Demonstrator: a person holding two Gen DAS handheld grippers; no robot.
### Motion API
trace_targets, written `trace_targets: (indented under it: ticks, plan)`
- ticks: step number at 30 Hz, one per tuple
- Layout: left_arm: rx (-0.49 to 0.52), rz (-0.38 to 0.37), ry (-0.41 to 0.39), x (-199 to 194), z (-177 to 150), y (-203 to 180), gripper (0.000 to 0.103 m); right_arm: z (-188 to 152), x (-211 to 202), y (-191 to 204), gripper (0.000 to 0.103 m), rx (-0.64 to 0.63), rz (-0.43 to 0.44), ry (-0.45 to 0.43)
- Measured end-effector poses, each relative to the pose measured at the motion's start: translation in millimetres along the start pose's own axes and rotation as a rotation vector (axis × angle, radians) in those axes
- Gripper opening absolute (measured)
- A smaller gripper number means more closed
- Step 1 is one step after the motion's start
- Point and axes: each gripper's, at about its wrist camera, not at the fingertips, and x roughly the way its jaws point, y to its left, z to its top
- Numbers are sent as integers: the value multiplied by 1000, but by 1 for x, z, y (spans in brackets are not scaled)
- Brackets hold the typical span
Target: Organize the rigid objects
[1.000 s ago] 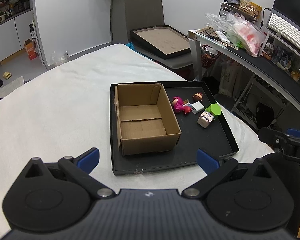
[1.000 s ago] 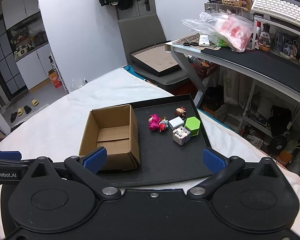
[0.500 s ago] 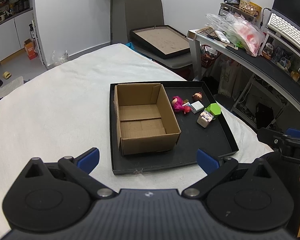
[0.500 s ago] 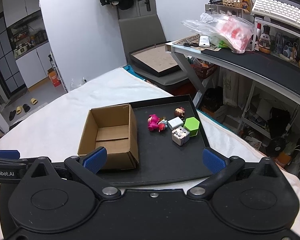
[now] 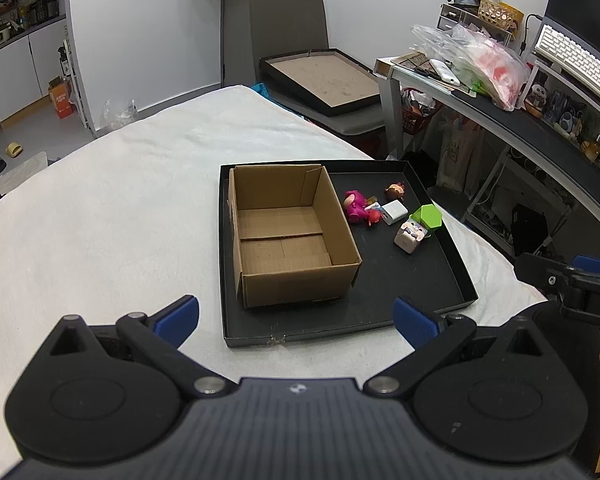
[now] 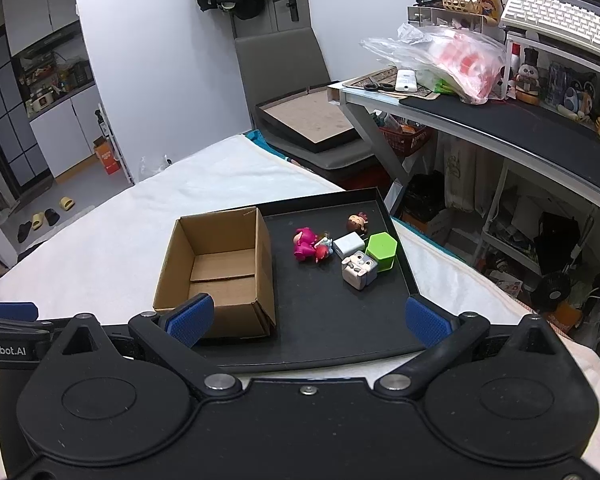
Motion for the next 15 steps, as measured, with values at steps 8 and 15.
trace_targets:
  ticks: [8,15]
  plan:
    - [-3,0,-2,0,-1,0,103,1,0,0,103,-1,0,0]
    - [-6,0,1,2,-3,1,103,-3,2,2,103,-3,-8,3]
